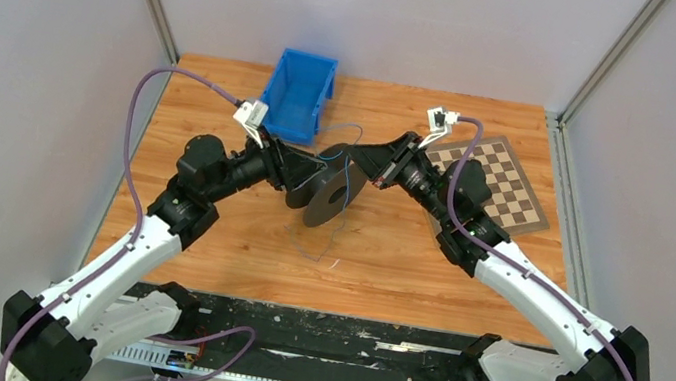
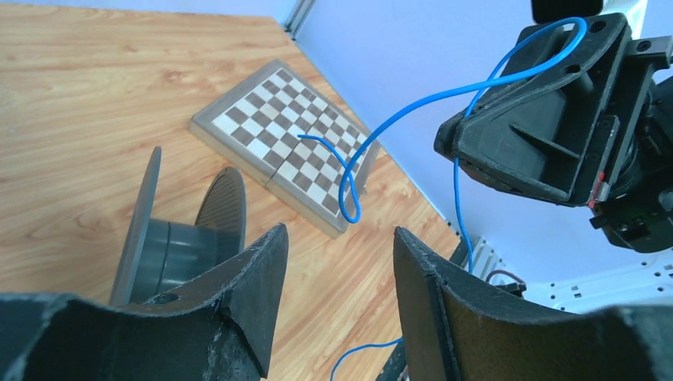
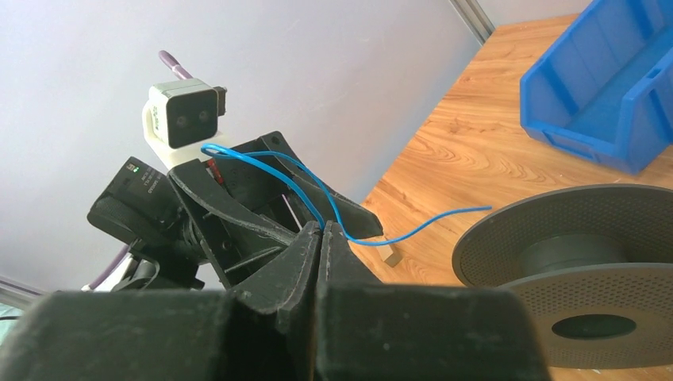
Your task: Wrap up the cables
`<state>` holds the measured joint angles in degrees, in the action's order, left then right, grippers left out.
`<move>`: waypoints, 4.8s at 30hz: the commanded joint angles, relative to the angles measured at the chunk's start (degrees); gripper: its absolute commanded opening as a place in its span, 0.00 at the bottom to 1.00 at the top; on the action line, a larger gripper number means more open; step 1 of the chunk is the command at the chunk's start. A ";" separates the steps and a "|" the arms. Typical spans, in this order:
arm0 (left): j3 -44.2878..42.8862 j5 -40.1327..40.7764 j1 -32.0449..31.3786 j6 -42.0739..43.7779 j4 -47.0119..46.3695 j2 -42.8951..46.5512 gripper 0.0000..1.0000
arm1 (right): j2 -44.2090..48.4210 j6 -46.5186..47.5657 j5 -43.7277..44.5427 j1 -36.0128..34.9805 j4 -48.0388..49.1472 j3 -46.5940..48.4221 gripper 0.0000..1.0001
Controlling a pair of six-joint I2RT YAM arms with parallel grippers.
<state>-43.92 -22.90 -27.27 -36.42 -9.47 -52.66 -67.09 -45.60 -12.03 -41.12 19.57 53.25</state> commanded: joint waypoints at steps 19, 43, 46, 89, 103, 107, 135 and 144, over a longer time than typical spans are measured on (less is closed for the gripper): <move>1.46 -0.73 -0.06 -6.22 -12.79 -3.13 0.35 | 2.88 -0.78 1.31 -0.36 3.80 -2.66 0.00; -6.34 -0.39 0.92 -1.09 8.74 0.52 0.00 | 4.15 7.98 3.54 6.48 -1.95 -14.52 0.00; -8.83 0.50 1.49 1.43 14.13 0.60 0.00 | 4.72 8.27 5.27 6.52 -2.88 -17.72 0.00; -29.78 -10.59 4.53 16.61 50.67 -12.66 0.00 | -7.94 48.74 -31.93 5.05 -0.23 4.03 0.67; -31.64 -10.08 4.53 18.35 52.37 -17.64 0.00 | -16.50 48.41 -28.94 4.21 0.86 7.71 0.53; -32.15 -10.22 4.53 18.60 52.45 -18.53 0.00 | -17.60 49.38 -29.10 4.21 0.06 7.92 0.55; -18.81 14.82 4.59 20.05 38.90 -8.05 0.68 | -15.18 48.32 -25.38 2.51 2.01 2.97 0.26; -18.26 18.08 9.84 15.33 44.60 -5.28 0.68 | -8.05 95.80 -35.16 -7.11 -10.59 -5.70 0.59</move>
<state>-62.26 -5.93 -20.58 -17.80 33.26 -59.40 -75.75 23.29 -40.99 -45.91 16.86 48.16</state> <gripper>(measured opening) 0.677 0.584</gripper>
